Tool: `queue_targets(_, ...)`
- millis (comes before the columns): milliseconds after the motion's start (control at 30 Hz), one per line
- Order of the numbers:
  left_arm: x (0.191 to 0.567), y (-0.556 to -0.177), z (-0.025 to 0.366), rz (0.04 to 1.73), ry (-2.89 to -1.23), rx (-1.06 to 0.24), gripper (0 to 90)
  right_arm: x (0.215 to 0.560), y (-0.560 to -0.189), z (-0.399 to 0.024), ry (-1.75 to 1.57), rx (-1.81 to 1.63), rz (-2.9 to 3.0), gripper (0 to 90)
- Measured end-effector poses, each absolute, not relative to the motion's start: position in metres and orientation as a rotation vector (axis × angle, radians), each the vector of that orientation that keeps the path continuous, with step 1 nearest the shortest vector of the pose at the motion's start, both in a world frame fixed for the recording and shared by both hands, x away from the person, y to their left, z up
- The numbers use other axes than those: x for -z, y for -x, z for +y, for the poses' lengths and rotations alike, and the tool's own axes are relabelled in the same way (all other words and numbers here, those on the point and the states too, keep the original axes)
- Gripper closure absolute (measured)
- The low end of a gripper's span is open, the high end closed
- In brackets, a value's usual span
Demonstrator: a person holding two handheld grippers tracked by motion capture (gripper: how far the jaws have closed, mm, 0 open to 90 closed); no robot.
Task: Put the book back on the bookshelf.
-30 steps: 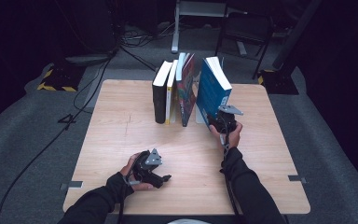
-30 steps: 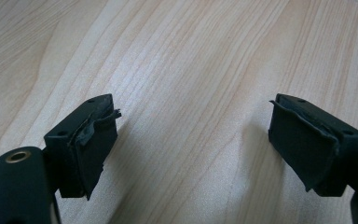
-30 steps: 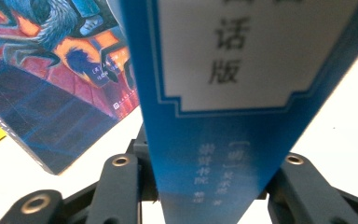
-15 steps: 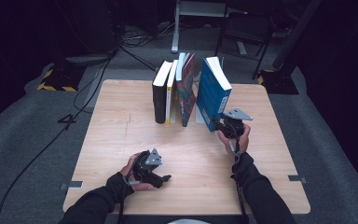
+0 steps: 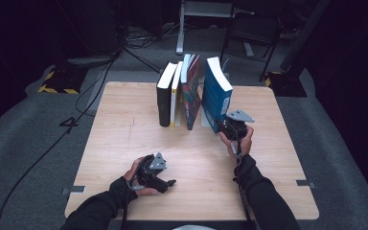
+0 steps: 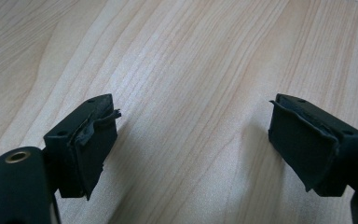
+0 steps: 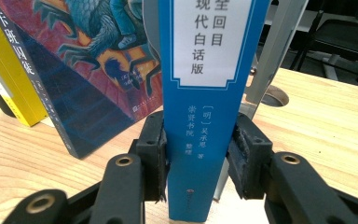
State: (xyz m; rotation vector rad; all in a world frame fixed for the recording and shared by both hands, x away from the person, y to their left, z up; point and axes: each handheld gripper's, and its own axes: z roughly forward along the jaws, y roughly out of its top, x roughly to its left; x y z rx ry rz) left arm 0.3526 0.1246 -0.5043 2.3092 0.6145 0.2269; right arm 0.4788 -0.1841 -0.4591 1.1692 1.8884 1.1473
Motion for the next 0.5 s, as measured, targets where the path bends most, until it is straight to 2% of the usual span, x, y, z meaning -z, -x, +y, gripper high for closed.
queue_targets(367,0.504,-0.353,0.125,0.614,-2.309,-0.227,15.9,0.453,-0.479,-0.186,-1.165,-1.119,1.957,58.3)
queue_targets(500,0.504,-0.353,0.125,0.614,-2.309,-0.228,15.9,0.446,-0.477,-0.190,-1.143,-1.125,1.990,53.1)
